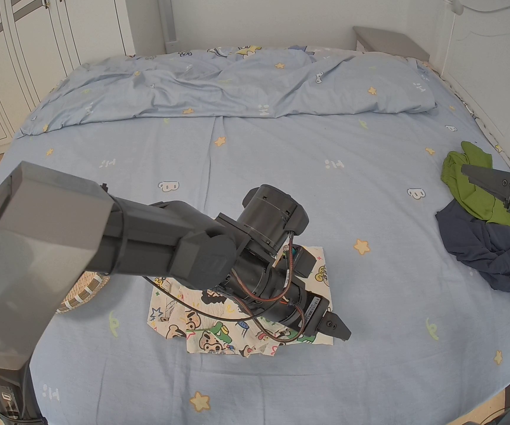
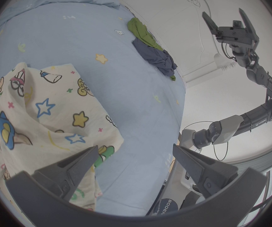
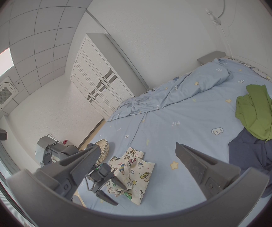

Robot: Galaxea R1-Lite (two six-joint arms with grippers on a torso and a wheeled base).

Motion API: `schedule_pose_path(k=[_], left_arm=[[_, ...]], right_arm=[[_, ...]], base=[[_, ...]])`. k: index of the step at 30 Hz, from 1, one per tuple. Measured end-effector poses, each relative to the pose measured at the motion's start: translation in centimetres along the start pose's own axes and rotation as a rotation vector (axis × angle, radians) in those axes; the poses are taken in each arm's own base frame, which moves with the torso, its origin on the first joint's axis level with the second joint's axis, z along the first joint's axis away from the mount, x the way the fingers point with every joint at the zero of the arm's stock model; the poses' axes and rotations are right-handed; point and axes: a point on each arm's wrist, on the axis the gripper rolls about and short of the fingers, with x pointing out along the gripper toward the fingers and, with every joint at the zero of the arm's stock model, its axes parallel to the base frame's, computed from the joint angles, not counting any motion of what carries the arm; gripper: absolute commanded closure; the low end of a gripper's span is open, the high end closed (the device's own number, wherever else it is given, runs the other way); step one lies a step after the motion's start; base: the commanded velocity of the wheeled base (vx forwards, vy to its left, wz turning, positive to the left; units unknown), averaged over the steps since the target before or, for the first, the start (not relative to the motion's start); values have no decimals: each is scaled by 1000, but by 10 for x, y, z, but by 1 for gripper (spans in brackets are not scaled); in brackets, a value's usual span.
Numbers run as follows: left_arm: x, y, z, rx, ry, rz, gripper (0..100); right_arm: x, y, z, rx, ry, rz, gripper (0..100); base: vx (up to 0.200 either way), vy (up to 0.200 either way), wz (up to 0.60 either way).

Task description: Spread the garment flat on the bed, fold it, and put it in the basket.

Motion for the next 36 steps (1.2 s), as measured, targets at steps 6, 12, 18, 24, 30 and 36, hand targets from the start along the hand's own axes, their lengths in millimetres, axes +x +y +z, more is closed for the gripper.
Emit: schedule_pose_path(k=[6,12,18,24,30,36], left_arm=[[3,17,4,-22,-10,26,0],[-11,36,1,-63,-18,104,0],[-41,60,-5,-119,-58,162,0],[-88,96,-5,-180,-172,246,0],[-137,137,-12,-254,-296,344,0],[-172,152,-18,-280,-400,352,0]], right_arm=[[-1,3,-2,-3,0,4,0],[-2,4,-2,-4,-1,6,0],[-2,4,-1,-6,-3,5,0],[-3,4,-1,-6,-4,5,0],[-4,5,-1,-9,-8,4,0],[-4,6,-1,-9,-8,5,0]], base=[[0,0,0],[0,0,0],[0,0,0],[0,0,0],[0,0,0],[0,0,0]])
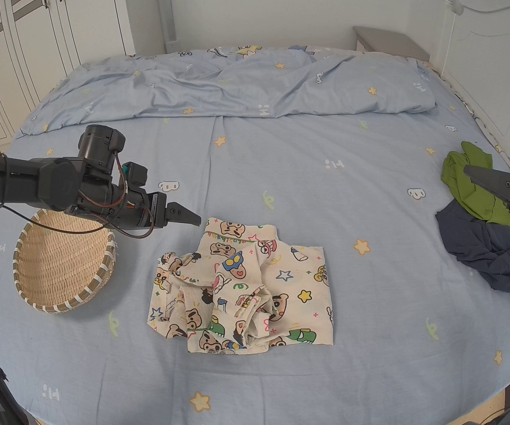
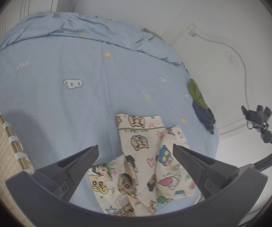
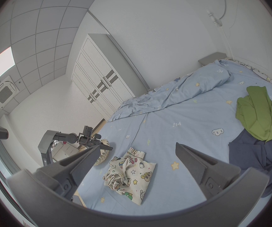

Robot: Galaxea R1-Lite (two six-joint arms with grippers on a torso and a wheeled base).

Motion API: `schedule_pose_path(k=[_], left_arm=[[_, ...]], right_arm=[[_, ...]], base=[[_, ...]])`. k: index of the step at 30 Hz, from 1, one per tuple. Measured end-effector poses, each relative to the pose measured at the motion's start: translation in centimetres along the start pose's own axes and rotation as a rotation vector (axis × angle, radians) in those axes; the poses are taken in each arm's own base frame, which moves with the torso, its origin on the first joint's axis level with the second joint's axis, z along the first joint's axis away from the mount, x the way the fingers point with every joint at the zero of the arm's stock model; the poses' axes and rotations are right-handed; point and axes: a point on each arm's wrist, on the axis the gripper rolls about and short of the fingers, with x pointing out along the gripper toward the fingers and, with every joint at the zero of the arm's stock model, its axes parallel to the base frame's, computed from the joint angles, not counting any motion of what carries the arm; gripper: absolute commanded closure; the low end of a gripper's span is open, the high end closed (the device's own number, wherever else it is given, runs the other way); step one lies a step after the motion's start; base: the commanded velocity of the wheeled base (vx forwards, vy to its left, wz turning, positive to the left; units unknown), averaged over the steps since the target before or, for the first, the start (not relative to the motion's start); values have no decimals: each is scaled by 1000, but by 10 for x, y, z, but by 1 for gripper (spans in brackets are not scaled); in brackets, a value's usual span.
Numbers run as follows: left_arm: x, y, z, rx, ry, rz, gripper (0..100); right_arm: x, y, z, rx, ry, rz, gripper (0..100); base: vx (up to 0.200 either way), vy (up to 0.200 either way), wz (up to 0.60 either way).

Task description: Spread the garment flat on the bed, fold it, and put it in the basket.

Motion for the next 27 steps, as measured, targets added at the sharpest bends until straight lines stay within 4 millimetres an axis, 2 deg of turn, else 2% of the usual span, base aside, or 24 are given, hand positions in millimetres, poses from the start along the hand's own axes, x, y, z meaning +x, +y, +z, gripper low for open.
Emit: schedule_pose_path(k=[4,10,15,20,27], left_arm=[[-16,-22,-6,21,-4,-67,0],[-34,-86,-37,88,44,-204,0],[-38,-134,-63,117,36,-333,0],[-23,-161,-91,147,56,-369,0],[14,-178,-122,188,120,-314,0]], right_arm=[[0,0,0,1,0,0,0],[-1,0,0,0,-2,-2,0],[-1,1,0,-2,-2,0,0],[-3,2,-1,-2,-2,1,0],[-4,4,-2,-4,-3,2,0]], base=[[0,0,0],[0,0,0],[0,0,0],[0,0,0],[0,0,0]])
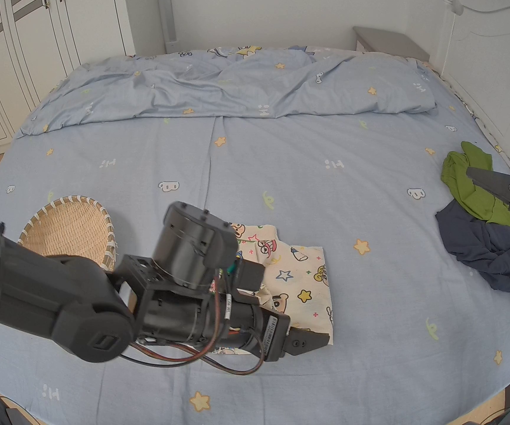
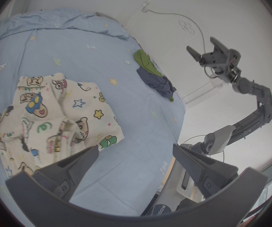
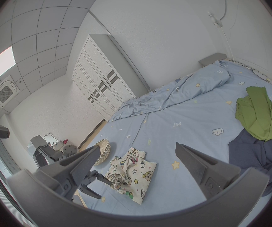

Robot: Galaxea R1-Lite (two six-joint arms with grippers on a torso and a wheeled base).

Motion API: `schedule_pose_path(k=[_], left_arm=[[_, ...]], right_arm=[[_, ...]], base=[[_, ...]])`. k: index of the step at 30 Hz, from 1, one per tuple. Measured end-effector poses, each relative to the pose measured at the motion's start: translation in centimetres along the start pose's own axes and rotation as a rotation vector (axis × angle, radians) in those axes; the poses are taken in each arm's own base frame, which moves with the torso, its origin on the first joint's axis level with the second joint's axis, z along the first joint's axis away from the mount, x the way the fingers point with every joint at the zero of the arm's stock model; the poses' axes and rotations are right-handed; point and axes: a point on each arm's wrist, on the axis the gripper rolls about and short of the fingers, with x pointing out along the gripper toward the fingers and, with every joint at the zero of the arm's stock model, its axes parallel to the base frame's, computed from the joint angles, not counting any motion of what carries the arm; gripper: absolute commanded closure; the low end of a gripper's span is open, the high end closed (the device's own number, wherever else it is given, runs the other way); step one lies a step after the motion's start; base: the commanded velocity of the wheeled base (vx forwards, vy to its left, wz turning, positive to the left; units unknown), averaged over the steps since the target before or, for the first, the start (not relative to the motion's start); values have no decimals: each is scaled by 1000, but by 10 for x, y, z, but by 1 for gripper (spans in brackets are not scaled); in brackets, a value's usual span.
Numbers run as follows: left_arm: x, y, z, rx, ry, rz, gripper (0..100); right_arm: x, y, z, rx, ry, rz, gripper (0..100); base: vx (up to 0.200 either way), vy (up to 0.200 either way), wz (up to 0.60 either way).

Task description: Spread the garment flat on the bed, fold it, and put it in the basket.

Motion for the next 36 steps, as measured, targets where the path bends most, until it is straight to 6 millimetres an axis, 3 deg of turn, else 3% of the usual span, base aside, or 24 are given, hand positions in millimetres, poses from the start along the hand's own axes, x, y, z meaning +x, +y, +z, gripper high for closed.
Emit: schedule_pose_path(k=[9,22,30,36], left_arm=[[38,9,-16,13,29,39,0],[51,41,-16,27,-50,310,0],[39,66,-16,-46,-206,464,0],[11,89,-14,-115,-353,552,0]], right_arm=[[-1,1,0,-1,-1,0,0],[-2,2,0,-5,-6,1,0],[-3,3,0,-6,-6,4,0],[-3,4,-1,-5,-3,10,0]], base=[[0,0,0],[0,0,0],[0,0,0],[0,0,0]])
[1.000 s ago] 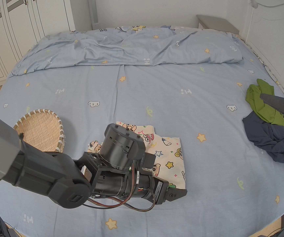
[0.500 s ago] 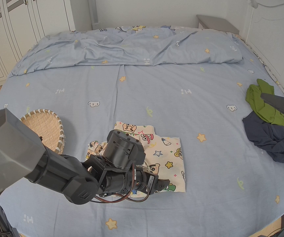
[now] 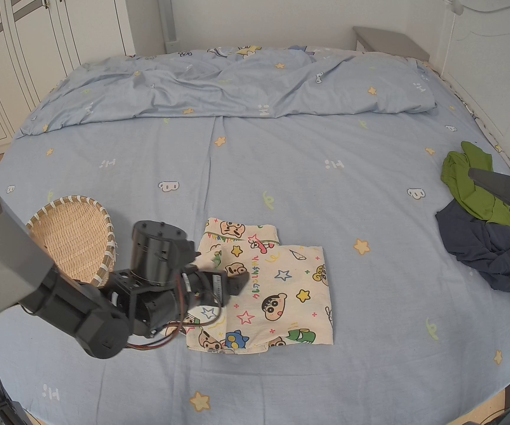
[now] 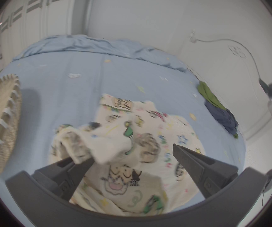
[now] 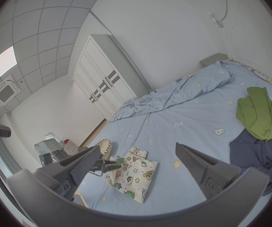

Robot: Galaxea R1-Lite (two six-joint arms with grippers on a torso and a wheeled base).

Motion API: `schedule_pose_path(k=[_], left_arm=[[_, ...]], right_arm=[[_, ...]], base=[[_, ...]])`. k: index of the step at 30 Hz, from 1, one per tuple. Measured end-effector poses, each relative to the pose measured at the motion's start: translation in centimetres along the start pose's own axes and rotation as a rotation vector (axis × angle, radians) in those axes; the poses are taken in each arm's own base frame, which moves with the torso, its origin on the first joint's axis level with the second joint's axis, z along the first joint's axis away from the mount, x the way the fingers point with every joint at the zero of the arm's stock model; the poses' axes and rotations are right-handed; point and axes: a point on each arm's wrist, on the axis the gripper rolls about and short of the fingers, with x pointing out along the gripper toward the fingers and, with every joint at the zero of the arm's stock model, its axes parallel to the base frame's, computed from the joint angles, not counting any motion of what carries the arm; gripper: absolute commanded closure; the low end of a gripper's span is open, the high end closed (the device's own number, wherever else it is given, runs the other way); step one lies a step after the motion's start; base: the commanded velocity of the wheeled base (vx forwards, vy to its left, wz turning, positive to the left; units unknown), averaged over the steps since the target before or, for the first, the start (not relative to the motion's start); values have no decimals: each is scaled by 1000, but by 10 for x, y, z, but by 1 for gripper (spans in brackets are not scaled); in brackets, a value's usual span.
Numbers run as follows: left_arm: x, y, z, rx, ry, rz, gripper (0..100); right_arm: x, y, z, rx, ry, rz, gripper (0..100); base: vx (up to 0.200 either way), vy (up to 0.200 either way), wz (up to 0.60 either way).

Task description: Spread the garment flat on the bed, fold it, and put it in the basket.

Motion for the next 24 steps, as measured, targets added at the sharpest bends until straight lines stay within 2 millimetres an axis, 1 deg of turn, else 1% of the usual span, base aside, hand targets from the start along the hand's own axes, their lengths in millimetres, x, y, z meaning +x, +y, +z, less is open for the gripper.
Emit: schedule_pose_path(k=[2,4,7,12,14,16,18,20,24], left_arm=[[-7,14,6,-24,-23,36,0],[-16,23,11,-38,-34,59,0],[-31,33,14,-54,-29,90,0],[-57,49,9,-81,9,144,0],[-65,55,12,-96,-10,155,0],[-74,58,20,-114,-47,147,0],[-82,57,30,-142,-89,109,0],[-87,52,38,-172,-121,57,0],[-90,31,47,-234,-121,-96,0]], right_arm=[[0,0,-1,1,3,3,0],[1,1,-1,1,4,6,0],[1,1,-1,1,6,10,0],[2,2,-2,1,8,12,0],[2,2,-2,2,8,13,0],[2,2,-2,1,9,14,0],[2,3,-2,1,11,18,0],[3,3,-3,3,15,21,0],[4,4,-4,4,19,28,0]], base=[[0,0,0],[0,0,0],[0,0,0],[0,0,0],[0,0,0],[0,0,0],[0,0,0],[0,0,0],[0,0,0]])
